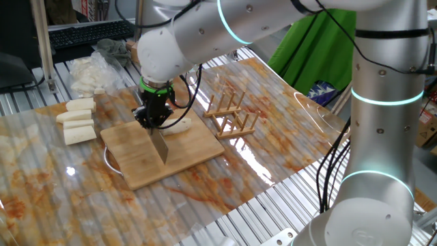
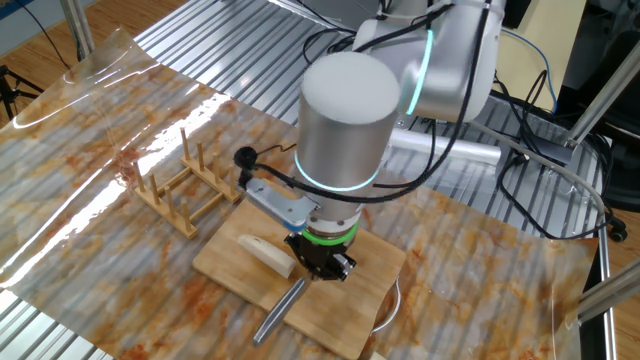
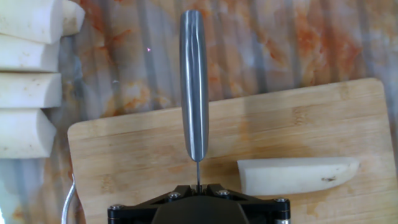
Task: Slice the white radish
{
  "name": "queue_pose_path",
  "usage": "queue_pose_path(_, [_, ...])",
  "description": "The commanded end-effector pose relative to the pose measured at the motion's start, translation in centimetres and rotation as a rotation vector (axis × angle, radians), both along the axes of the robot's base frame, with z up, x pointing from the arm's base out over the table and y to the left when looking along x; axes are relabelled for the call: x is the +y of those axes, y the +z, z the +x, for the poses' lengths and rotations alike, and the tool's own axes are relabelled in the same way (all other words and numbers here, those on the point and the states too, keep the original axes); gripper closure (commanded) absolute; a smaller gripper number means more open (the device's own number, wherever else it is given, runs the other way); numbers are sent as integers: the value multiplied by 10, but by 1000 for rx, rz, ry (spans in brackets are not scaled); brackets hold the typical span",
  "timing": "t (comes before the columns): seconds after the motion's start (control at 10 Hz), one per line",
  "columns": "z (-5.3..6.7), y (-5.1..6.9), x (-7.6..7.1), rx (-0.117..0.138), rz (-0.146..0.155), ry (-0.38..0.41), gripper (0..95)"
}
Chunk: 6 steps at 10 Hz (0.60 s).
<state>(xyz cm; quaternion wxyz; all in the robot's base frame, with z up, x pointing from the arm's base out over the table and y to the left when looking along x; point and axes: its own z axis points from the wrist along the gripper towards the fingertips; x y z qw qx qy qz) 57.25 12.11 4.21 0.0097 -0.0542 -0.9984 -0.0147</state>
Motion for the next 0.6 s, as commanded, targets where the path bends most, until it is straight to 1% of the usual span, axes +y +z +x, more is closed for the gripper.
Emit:
queue_pose_path(0.1, [-5,10,-3,-1,7,-12,950])
queue_pose_path(0.2, [-7,20,-7,3,16,-19,950])
queue_pose_path(0.3, [-9,25,-9,3,24,-21,950])
queue_pose_path(0.4, [-12,36,-13,4,31,-13,950])
queue_pose_path(0.5, [-13,43,-17,7,32,0,950])
queue_pose_path(0.6, [-14,52,-22,6,20,31,950])
